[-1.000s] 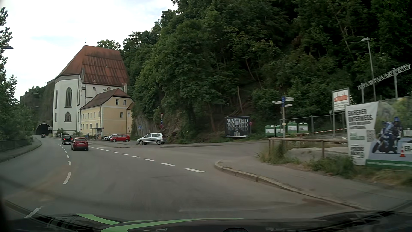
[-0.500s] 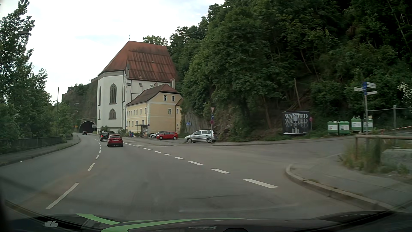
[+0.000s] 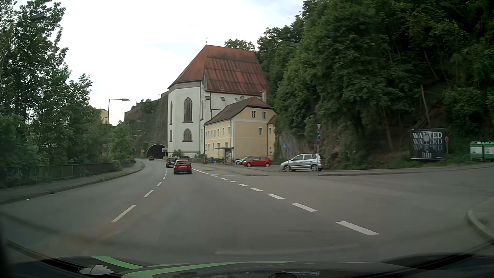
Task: Follow the waypoints while adhering to traffic rules and regulations
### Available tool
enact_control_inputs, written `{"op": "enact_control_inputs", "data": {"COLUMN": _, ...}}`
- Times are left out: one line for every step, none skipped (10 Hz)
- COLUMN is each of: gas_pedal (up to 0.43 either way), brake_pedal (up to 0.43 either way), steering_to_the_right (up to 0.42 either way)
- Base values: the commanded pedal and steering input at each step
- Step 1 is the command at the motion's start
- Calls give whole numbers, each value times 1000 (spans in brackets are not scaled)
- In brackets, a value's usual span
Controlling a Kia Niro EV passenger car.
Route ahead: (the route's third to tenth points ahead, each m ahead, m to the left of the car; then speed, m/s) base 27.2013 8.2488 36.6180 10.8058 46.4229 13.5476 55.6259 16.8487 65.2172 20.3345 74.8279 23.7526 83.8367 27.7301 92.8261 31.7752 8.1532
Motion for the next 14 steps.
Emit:
{"op": "enact_control_inputs", "data": {"gas_pedal": 197, "brake_pedal": 0, "steering_to_the_right": -158}}
{"op": "enact_control_inputs", "data": {"gas_pedal": 197, "brake_pedal": 0, "steering_to_the_right": -145}}
{"op": "enact_control_inputs", "data": {"gas_pedal": 197, "brake_pedal": 0, "steering_to_the_right": -125}}
{"op": "enact_control_inputs", "data": {"gas_pedal": 197, "brake_pedal": 0, "steering_to_the_right": -103}}
{"op": "enact_control_inputs", "data": {"gas_pedal": 197, "brake_pedal": 0, "steering_to_the_right": -90}}
{"op": "enact_control_inputs", "data": {"gas_pedal": 197, "brake_pedal": 0, "steering_to_the_right": -78}}
{"op": "enact_control_inputs", "data": {"gas_pedal": 209, "brake_pedal": 0, "steering_to_the_right": -65}}
{"op": "enact_control_inputs", "data": {"gas_pedal": 220, "brake_pedal": 0, "steering_to_the_right": -55}}
{"op": "enact_control_inputs", "data": {"gas_pedal": 220, "brake_pedal": 0, "steering_to_the_right": -46}}
{"op": "enact_control_inputs", "data": {"gas_pedal": 220, "brake_pedal": 0, "steering_to_the_right": -39}}
{"op": "enact_control_inputs", "data": {"gas_pedal": 220, "brake_pedal": 0, "steering_to_the_right": -36}}
{"op": "enact_control_inputs", "data": {"gas_pedal": 220, "brake_pedal": 0, "steering_to_the_right": -30}}
{"op": "enact_control_inputs", "data": {"gas_pedal": 220, "brake_pedal": 0, "steering_to_the_right": -24}}
{"op": "enact_control_inputs", "data": {"gas_pedal": 220, "brake_pedal": 0, "steering_to_the_right": -22}}
